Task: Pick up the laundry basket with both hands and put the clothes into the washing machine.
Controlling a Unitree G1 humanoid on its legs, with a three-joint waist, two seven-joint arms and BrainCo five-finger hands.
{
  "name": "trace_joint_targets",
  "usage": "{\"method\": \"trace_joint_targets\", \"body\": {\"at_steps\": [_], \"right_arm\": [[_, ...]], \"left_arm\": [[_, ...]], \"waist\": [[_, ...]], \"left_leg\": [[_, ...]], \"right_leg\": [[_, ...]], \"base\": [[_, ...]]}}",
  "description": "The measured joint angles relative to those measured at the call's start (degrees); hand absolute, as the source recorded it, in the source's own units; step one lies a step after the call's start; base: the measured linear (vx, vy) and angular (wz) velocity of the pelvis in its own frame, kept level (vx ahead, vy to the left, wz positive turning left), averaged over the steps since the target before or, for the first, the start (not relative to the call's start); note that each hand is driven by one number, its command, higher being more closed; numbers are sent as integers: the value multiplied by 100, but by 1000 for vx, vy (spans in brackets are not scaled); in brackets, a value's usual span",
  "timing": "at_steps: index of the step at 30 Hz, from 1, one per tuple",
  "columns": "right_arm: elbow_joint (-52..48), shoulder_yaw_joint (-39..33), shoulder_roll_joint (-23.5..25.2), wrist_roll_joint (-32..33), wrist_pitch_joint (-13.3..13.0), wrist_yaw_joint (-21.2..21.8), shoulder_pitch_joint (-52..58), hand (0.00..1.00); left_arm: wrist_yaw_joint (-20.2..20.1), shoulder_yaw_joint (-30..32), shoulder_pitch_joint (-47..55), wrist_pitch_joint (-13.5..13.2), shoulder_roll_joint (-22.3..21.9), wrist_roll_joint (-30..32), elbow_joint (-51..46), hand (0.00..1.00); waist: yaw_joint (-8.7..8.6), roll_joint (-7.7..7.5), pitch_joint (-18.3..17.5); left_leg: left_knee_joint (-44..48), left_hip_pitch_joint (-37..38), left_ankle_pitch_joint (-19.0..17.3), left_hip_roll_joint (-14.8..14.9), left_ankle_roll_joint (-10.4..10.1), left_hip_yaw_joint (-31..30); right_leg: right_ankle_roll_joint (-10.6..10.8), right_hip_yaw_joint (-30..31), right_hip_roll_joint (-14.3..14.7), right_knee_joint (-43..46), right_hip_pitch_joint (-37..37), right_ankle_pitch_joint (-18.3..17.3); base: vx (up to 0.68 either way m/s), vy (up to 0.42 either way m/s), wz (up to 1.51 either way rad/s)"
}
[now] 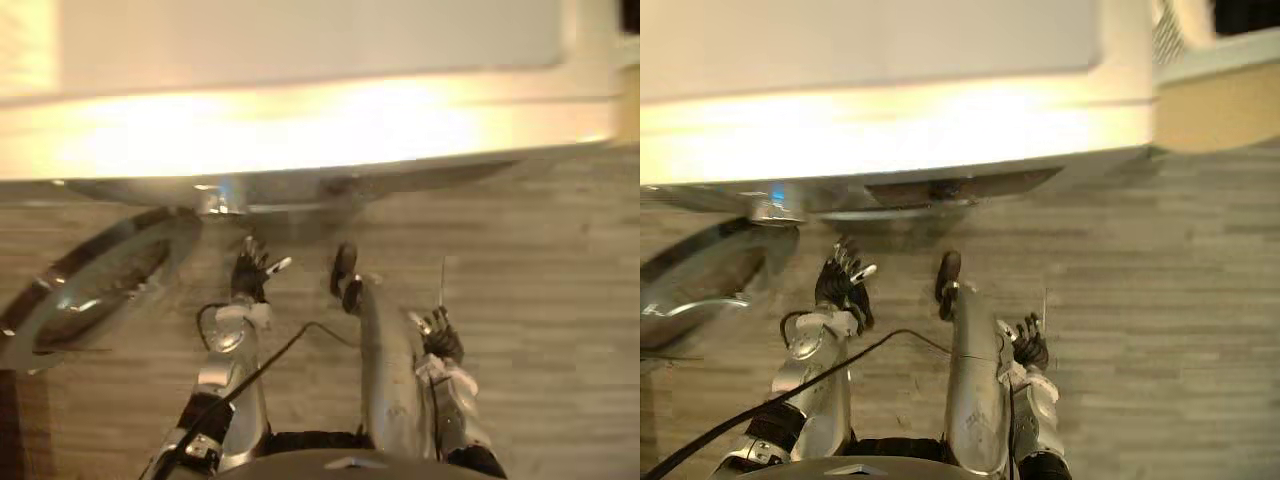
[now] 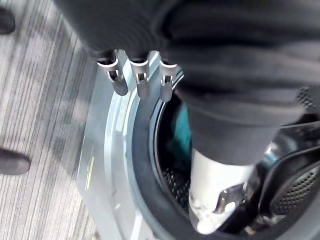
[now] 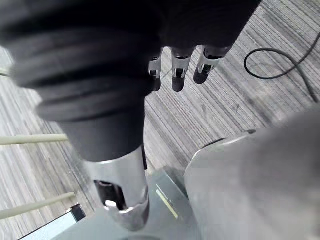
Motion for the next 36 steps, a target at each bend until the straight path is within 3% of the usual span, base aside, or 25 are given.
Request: {"method": "trace_joint_targets", "body": {"at_steps": [1, 5, 8, 9, 11, 12, 14, 16, 19, 21, 22, 25, 27, 28, 29, 30, 32, 33, 34, 35, 36], "right_arm": [[388, 1, -6, -67, 91, 68, 83, 0], [1052, -176, -41, -653, 307, 189, 176, 0], [1329, -404, 26, -904, 475, 203, 140, 0], [1435, -501, 58, -906, 509, 213, 155, 0], [1566, -658, 64, -935, 567, 220, 223, 0], [1632, -791, 63, -1014, 612, 236, 239, 0], [1837, -914, 87, -1097, 638, 304, 113, 0], [2080, -921, 211, -1123, 673, 380, -62, 0], [2276, -1001, 351, -1122, 738, 416, -175, 0], [2274, -844, 347, -1123, 738, 437, -151, 0], [2248, -706, 336, -1125, 737, 465, -144, 0], [2208, -588, 323, -1126, 732, 505, -148, 0], [2209, -552, 298, -1143, 733, 577, -143, 0], [2216, -551, 285, -1233, 737, 589, -142, 0], [2253, -550, 257, -1380, 743, 593, -103, 0], [2327, -560, 127, -1505, 741, 590, -177, 0], [2457, -630, 109, -1572, 742, 583, -101, 0], [2540, -683, 114, -1586, 739, 577, 89, 0], [2698, -731, 137, -1680, 746, 580, 107, 0], [2738, -797, 113, -1771, 736, 581, 104, 0], [2953, -876, 5, -1821, 750, 584, 19, 0]], "left_arm": [[-45, 353, 106, 40, -48, 202, 569, 0], [-24, 1488, 279, 333, -176, 1042, 2035, 0], [35, 2111, 488, 683, -234, 1672, 2695, 0], [30, 2362, 662, 757, -326, 1763, 2760, 0], [3, 2659, 891, 775, -475, 1813, 2808, 0], [-13, 2736, 943, 774, -514, 1816, 2933, 0], [-59, 2770, 944, 777, -547, 1807, 3095, 0], [-78, 2613, 915, 779, -415, 1810, 3169, 0], [-83, 2064, 718, 814, -153, 1863, 3396, 0], [-86, 1712, 714, 812, -87, 1995, 3413, 0], [-93, 1519, 671, 810, -70, 2116, 3423, 0], [-86, 1285, 473, 805, -39, 2415, 3530, 0], [-84, 1283, 318, 805, -31, 2563, 3629, 0], [-78, 1289, 286, 806, -31, 2597, 3630, 0], [-77, 1306, 268, 806, -66, 2606, 3629, 0], [-71, 1317, 307, 805, -108, 2594, 3619, 0], [-69, 1317, 372, 806, -73, 2588, 3598, 0], [-70, 1308, 477, 808, -40, 2588, 3602, 0], [-79, 1323, 462, 802, 46, 2592, 3602, 0], [-84, 1308, 445, 802, 47, 2595, 3632, 0], [-87, 1286, 490, 803, 16, 2615, 3684, 0]], "waist": [[1, 106, -379], [49, 288, -1076], [98, 282, -1377], [96, 245, -1462], [105, 336, -1719], [109, 421, -1903], [103, 471, -2075], [73, 241, -2314], [26, 8, -2327], [4, 21, -2352], [-21, -73, -2418], [-50, -112, -2407], [-125, -212, -2332], [-150, -255, -2277], [-140, -177, -2237], [-123, 7, -2161], [-129, -80, -2123], [-131, -221, -2172], [-98, -381, -2221], [-97, -336, -2221], [-49, -113, -2304]], "left_leg": [[-372, 381, 119, -37, 0, -5], [-718, 1302, 203, -73, -17, -11], [-311, 1539, 265, -54, 103, -40], [419, 1481, 149, 60, 197, -52], [1230, 1514, 54, 148, 93, -225], [1077, 1638, -106, 128, -57, -407], [561, 1825, -324, 16, -66, -512], [-525, 2068, -525, -244, 107, -509], [-943, 2277, -514, -525, 259, -450], [-1100, 2430, -479, -645, 318, -305], [-1200, 2522, -456, -712, 355, -176], [-1253, 2533, -450, -803, 373, 229], [-1241, 2552, -462, -844, 391, 608], [-1275, 2612, -446, -846, 420, 730], [-1511, 2762, -353, -761, 485, 979], [-1722, 2911, -235, -517, 495, 1308], [-1723, 3157, -225, -398, 480, 1609], [-1621, 3269, -236, -437, 463, 1727], [-1540, 3243, -246, -546, 451, 1667], [-1572, 3225, -226, -563, 490, 1549], [-1886, 3136, -207, -506, 586, 1225]], "right_leg": [[26, -97, 11, -287, 387, 38], [121, -258, 33, -604, 1371, -97], [107, -363, -21, -838, 1966, -178], [139, -463, -37, -1069, 2251, -90], [220, -566, 40, -1436, 2586, 70], [295, -571, 137, -1770, 2718, 235], [405, -526, 236, -2253, 2842, 530], [483, -457, 242, -2982, 2854, 1043], [496, -332, 138, -3392, 3048, 1518], [559, -155, 51, -3387, 3090, 1581], [542, -25, 13, -3379, 3046, 1603], [527, 415, 12, -3344, 2767, 1735], [376, 583, 38, -3368, 2587, 1828], [237, 528, 51, -3410, 2589, 1740], [-280, -5, 61, -3358, 2594, 1281], [-278, -679, -13, -2646, 2404, 946], [-339, -1191, -315, -946, 2263, 463], [-219, -1179, -406, -606, 2458, 240], [-240, -1074, -273, -801, 2490, 210], [-172, -935, -177, -994, 2526, 285], [131, -578, 117, -1650, 2546, 580]], "base": [[184, 3, 15], [182, 13, 14], [81, 50, 18], [-4, 66, 12], [22, 142, 12], [47, 230, 9], [36, 236, -8], [-7, 237, 4], [-58, 160, 1], [-75, 126, -29], [-81, 102, -46], [-80, 56, -75], [-79, 29, -77], [-95, 24, -94], [-79, 2, -111], [-47, -4, -119], [77, -34, -96], [107, -79, -102], [31, -87, -88], [-73, -119, -106], [-80, -102, -88]]}}
